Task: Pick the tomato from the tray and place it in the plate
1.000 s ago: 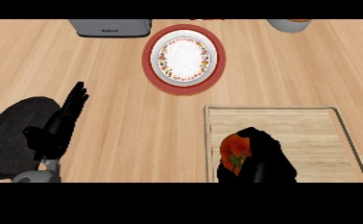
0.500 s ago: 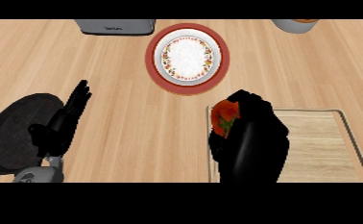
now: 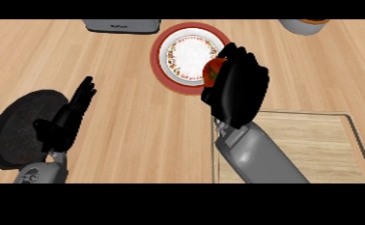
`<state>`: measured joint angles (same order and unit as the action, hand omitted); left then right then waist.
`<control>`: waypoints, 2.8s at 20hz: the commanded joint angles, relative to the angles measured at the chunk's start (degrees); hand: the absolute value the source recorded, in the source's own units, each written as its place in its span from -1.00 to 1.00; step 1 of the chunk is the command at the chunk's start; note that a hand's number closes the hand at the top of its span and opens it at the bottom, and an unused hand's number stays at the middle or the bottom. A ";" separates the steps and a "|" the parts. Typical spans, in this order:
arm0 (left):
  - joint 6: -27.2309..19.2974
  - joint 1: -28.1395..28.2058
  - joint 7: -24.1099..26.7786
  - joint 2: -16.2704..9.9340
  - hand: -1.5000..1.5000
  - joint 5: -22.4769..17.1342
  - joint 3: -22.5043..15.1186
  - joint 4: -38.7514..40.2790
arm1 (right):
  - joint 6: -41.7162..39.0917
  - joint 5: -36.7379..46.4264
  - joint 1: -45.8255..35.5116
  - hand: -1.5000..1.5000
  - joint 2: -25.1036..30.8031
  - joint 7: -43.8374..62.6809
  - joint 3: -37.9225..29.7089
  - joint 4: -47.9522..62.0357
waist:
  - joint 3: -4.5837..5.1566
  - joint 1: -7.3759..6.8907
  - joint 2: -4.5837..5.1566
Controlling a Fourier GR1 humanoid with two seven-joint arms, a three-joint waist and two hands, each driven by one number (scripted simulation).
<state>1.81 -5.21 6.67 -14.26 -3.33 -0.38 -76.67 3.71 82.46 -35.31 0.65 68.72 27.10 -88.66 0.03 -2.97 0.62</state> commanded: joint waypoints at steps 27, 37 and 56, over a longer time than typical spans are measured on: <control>0.61 -2.16 -0.61 0.26 0.00 0.85 -0.31 0.13 | 52.81 -11.42 -18.64 -1.00 -0.63 -0.88 -23.80 39.72 | -0.16 -2.30 0.29; -0.12 -1.80 -0.59 -0.11 0.00 0.59 1.75 2.61 | 75.51 -18.83 -3.18 -1.00 -0.64 -3.08 -13.63 30.74 | -0.08 1.62 -0.63; 2.09 5.92 -2.43 0.30 0.00 1.35 3.74 -7.04 | 77.58 -25.54 29.94 -1.00 4.99 -19.70 3.98 8.26 | -0.05 2.77 -0.67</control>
<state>3.44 -1.96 6.78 -13.96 -2.28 3.41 -78.62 78.13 60.05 -7.19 3.65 51.62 29.80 -79.60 -0.02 -0.05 -0.05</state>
